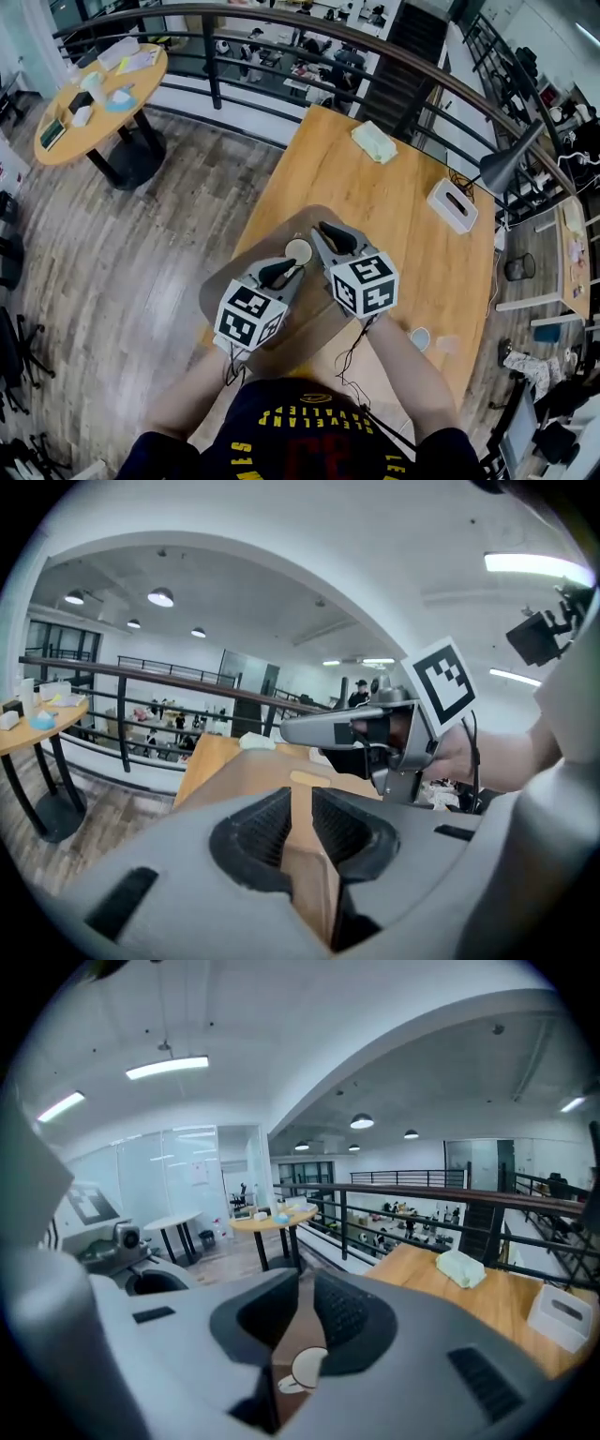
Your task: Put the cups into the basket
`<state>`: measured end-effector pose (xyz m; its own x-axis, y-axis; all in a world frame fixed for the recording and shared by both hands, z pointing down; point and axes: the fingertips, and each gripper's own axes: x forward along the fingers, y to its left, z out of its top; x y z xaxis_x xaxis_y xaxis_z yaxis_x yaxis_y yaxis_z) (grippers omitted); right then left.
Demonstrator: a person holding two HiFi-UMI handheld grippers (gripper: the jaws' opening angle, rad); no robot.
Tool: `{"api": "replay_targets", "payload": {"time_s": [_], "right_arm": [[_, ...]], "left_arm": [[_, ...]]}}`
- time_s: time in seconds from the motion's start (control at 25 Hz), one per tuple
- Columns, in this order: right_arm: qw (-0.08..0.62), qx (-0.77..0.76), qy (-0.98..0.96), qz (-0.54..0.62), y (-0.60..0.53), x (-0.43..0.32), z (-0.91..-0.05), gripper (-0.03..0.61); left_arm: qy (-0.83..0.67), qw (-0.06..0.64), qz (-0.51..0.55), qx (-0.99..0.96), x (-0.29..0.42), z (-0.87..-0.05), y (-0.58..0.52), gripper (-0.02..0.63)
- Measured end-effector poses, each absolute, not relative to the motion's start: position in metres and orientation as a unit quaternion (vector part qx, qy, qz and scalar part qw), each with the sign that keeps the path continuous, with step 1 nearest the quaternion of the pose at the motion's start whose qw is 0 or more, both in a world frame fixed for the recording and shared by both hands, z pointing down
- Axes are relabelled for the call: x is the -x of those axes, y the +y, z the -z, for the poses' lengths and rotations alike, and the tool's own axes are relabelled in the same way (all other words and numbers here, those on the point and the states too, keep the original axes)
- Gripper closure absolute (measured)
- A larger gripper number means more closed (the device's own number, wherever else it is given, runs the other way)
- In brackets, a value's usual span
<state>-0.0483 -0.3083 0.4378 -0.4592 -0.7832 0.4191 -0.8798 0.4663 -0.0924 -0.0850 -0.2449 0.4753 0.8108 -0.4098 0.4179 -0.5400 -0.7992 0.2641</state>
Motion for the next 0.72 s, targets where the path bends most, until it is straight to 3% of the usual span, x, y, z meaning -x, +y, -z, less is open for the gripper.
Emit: {"api": "replay_targets", "payload": {"time_s": [0.32,0.72], "right_arm": [[0.064,-0.528,-0.825,-0.191,-0.231,0.004,-0.411,0.565],[0.044,-0.586,-0.790,-0.175,-0.142,-0.020,-0.427,0.565]], "left_arm": [[-0.231,0.161,-0.115,-0.952,0.095,-0.443,-0.207,0.589],[-0.185,0.170,-0.058,-0.966,0.100,-0.417,-0.152,0.603]]}}
